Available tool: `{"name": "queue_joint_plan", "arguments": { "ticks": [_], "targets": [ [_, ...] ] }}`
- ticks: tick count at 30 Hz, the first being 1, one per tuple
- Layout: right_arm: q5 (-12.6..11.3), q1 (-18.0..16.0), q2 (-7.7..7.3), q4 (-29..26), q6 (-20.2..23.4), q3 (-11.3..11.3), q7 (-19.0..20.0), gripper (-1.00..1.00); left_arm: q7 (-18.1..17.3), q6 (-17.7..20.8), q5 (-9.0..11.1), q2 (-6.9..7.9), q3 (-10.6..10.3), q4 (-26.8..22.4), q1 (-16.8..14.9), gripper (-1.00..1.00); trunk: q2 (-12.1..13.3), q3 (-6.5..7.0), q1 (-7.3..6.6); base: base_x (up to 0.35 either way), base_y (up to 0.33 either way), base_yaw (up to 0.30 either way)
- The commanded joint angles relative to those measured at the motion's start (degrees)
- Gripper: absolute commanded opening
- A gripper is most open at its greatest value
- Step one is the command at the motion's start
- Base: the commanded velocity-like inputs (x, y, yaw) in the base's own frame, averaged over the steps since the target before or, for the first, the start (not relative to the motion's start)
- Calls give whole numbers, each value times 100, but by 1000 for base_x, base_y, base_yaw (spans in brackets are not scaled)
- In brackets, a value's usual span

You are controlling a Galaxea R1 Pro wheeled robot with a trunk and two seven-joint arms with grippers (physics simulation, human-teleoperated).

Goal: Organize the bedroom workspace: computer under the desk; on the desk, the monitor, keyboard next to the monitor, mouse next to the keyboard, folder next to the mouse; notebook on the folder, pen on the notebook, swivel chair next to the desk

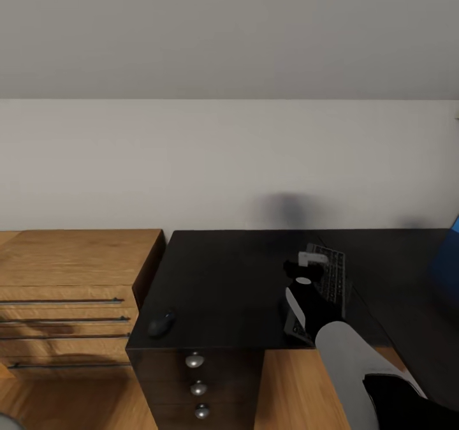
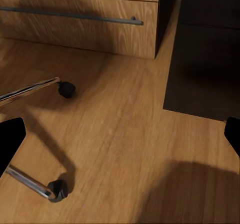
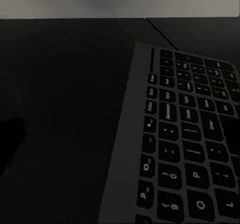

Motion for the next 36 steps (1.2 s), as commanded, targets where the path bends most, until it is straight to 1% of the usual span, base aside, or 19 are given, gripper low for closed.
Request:
{"name": "queue_joint_plan", "arguments": {
  "ticks": [1, 9, 14, 20, 21, 29, 36],
  "targets": [
    [60, -2, 7, -5, 41, -19, -1, 100, 42, -9, -59, -1, 25, -2, -3, 100, -2, -6, 2, 156, 0, 0],
    [61, -1, 9, 19, 49, 25, 3, 100, 42, -9, -59, -1, 25, -2, -3, 100, -2, -6, 2, 58, 0, 0],
    [63, -1, -5, 345, 91, 58, 41, 100, 42, -9, -59, -1, 23, -2, -3, 100, -2, -6, 2, 4, 0, 0],
    [62, -7, -23, 572, 246, 59, 49, 100, 42, -9, -59, -1, 21, -2, -4, 100, -2, -6, 2, 1, 0, 0],
    [63, -13, -35, 631, 426, 55, 51, 100, 42, -9, -59, -1, 20, -2, -6, 100, -2, -6, 2, 0, 0, 0],
    [62, -17, -54, 649, 641, 46, 51, 100, 42, -9, -59, -1, 17, -2, -4, 100, -2, -6, 2, 0, 0, 0],
    [43, -24, -154, 657, 697, 34, 45, 100, 42, -9, -59, -1, 20, -2, -4, 100, -2, -6, 2, 0, 0, 0]
  ]
}}
